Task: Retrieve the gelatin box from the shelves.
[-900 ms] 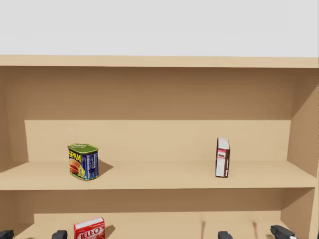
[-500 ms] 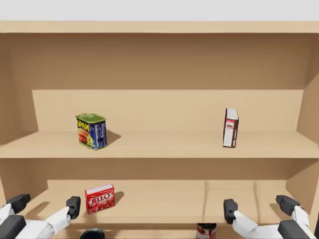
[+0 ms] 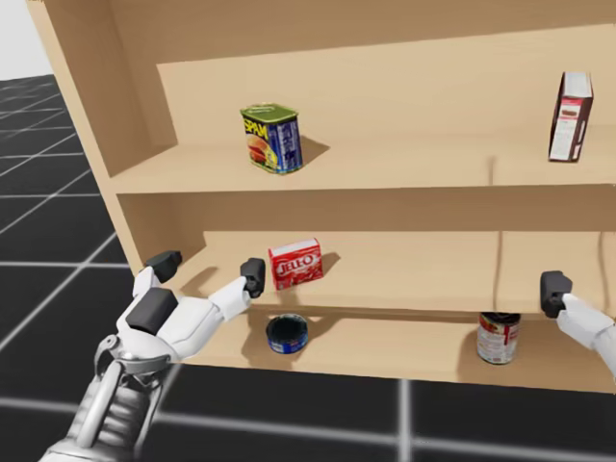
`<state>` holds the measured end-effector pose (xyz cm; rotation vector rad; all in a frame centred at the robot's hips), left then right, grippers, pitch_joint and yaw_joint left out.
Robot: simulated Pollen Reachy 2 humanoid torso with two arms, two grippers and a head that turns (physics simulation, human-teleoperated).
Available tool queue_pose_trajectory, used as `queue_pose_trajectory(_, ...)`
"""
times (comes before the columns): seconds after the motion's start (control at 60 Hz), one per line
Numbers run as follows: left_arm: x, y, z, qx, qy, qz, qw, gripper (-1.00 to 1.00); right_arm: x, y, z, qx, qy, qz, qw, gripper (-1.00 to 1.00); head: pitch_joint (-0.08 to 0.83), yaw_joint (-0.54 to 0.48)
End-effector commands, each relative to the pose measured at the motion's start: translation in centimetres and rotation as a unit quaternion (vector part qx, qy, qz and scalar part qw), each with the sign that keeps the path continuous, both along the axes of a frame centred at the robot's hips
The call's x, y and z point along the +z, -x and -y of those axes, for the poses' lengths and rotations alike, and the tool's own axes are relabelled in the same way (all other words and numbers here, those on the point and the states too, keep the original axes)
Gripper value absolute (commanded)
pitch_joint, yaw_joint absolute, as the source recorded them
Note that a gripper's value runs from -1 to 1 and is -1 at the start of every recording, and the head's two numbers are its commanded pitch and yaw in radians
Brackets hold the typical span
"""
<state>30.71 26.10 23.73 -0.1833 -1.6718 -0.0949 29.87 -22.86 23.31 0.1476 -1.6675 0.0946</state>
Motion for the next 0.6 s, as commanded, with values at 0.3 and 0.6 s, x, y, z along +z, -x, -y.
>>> queue_pose_trajectory(0.3,2.5,2.1,1.9,-0.066,-0.006,0.001,0.998,-1.00,-0.1,-0.1,-0.1,-0.006,-0.005,-0.002,1.0000,-1.00,0.432,0.24)
queue_pose_trajectory(0.6,1.5,-2.3,1.0,-0.170,-0.028,-0.049,0.984,-1.00,-0.2,-0.1,0.0,-0.009,-0.004,0.002,0.9999,-1.00,0.431,0.25)
